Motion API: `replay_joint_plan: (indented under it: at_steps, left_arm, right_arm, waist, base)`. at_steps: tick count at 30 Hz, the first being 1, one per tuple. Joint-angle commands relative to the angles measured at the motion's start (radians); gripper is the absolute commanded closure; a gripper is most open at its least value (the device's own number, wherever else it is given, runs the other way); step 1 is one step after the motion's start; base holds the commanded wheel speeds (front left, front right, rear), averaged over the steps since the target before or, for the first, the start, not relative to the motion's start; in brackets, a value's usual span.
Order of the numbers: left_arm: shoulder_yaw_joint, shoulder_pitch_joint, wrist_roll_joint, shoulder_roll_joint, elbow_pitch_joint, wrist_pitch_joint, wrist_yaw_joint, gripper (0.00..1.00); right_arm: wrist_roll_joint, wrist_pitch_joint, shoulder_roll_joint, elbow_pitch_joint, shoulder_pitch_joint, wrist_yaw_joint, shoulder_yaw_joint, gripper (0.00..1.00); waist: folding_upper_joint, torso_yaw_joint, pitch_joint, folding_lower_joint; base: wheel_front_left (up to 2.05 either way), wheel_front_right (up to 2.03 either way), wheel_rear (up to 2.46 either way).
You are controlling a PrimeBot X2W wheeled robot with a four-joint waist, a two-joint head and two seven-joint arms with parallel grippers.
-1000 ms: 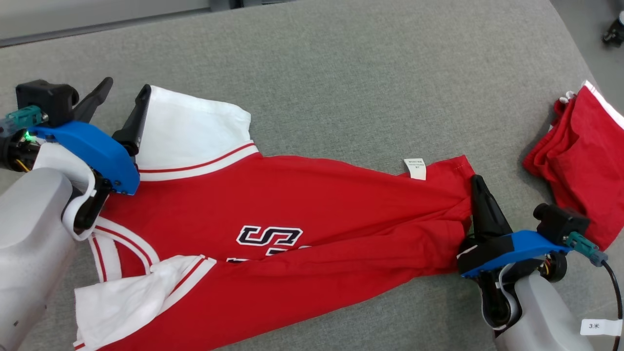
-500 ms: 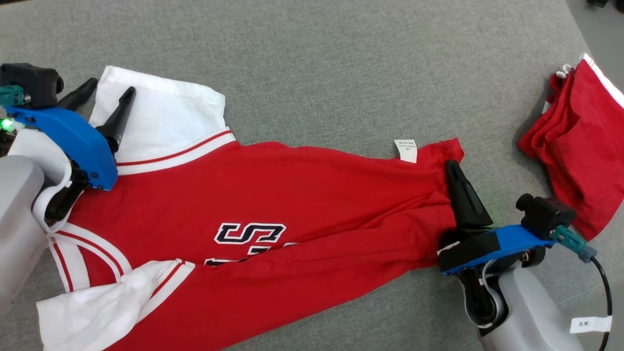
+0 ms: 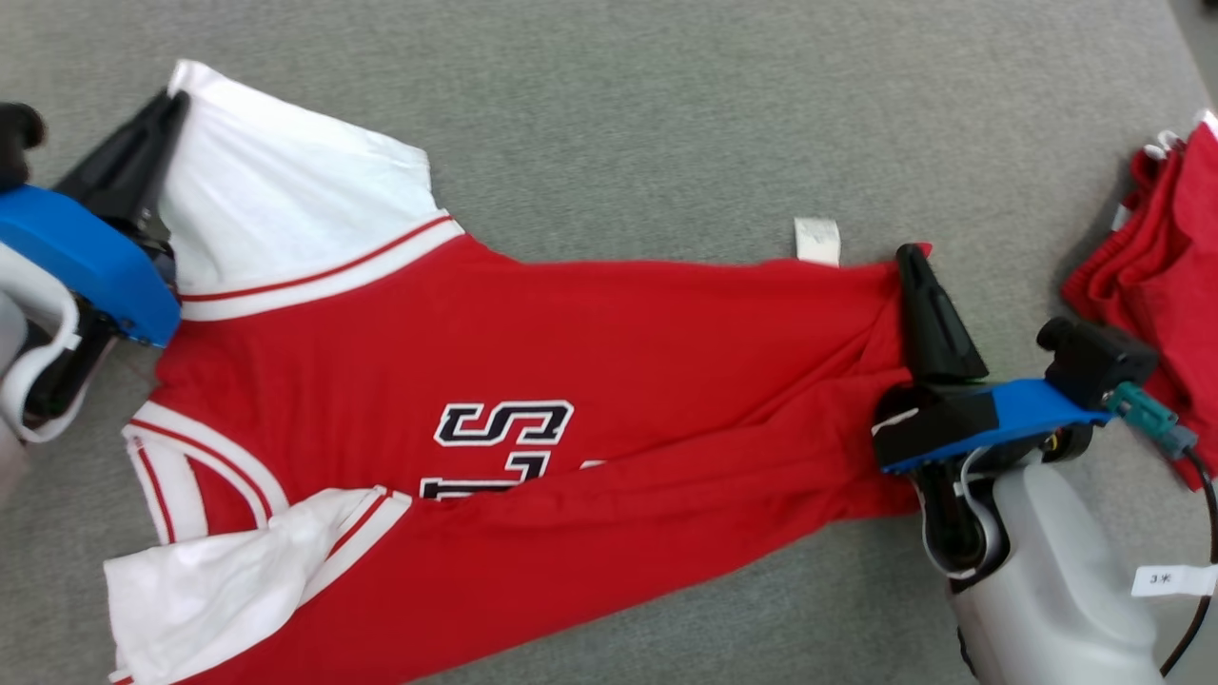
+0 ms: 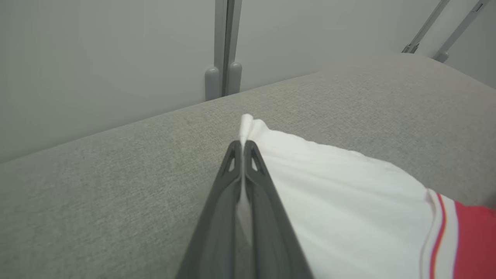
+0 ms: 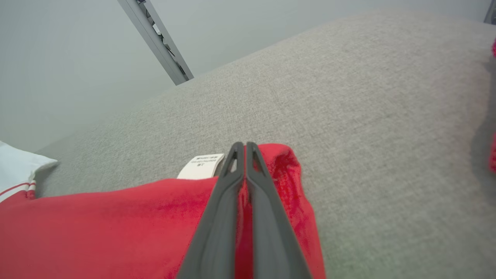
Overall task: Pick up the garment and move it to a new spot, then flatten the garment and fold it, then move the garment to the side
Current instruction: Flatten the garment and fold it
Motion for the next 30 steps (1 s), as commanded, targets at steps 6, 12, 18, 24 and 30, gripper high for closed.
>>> replay_joint_plan:
  at_steps: [6, 12, 18, 24, 30]
  left_arm:
    - [0.020, -0.044, -0.017, 0.048, -0.060, -0.037, 0.002, 1.00]
    - [0.114, 0.001, 0.012, 0.044, -0.136, -0.040, 0.003, 1.00]
    - [0.218, 0.095, 0.049, 0.013, -0.215, -0.040, 0.003, 1.00]
    - [0.309, 0.202, 0.097, -0.014, -0.274, -0.040, 0.003, 1.00]
    - [0.453, 0.394, 0.156, -0.063, -0.357, -0.040, 0.003, 1.00]
  right_arm:
    - [-0.038, 0.000, -0.005, 0.056, -0.063, 0.000, -0.062, 1.00]
    - [-0.078, 0.000, -0.005, 0.092, -0.107, 0.000, -0.118, 1.00]
    - [-0.111, 0.000, -0.005, 0.159, -0.117, 0.000, -0.149, 1.00]
    - [-0.118, 0.000, -0.005, 0.177, -0.084, 0.000, -0.146, 1.00]
    - [-0.131, 0.000, -0.005, 0.132, 0.026, 0.000, -0.149, 1.00]
  waist:
    - [0.0000, 0.058, -0.017, 0.0000]
    - [0.0000, 0.107, -0.053, 0.0000]
    - [0.0000, 0.147, -0.099, 0.0000]
    - [0.0000, 0.164, -0.155, 0.0000]
    - [0.0000, 0.190, -0.244, 0.0000]
  base:
    - [0.00, 0.00, 0.00]
    - [0.00, 0.00, 0.00]
    - [0.00, 0.00, 0.00]
    - [0.00, 0.00, 0.00]
    - [0.00, 0.00, 0.00]
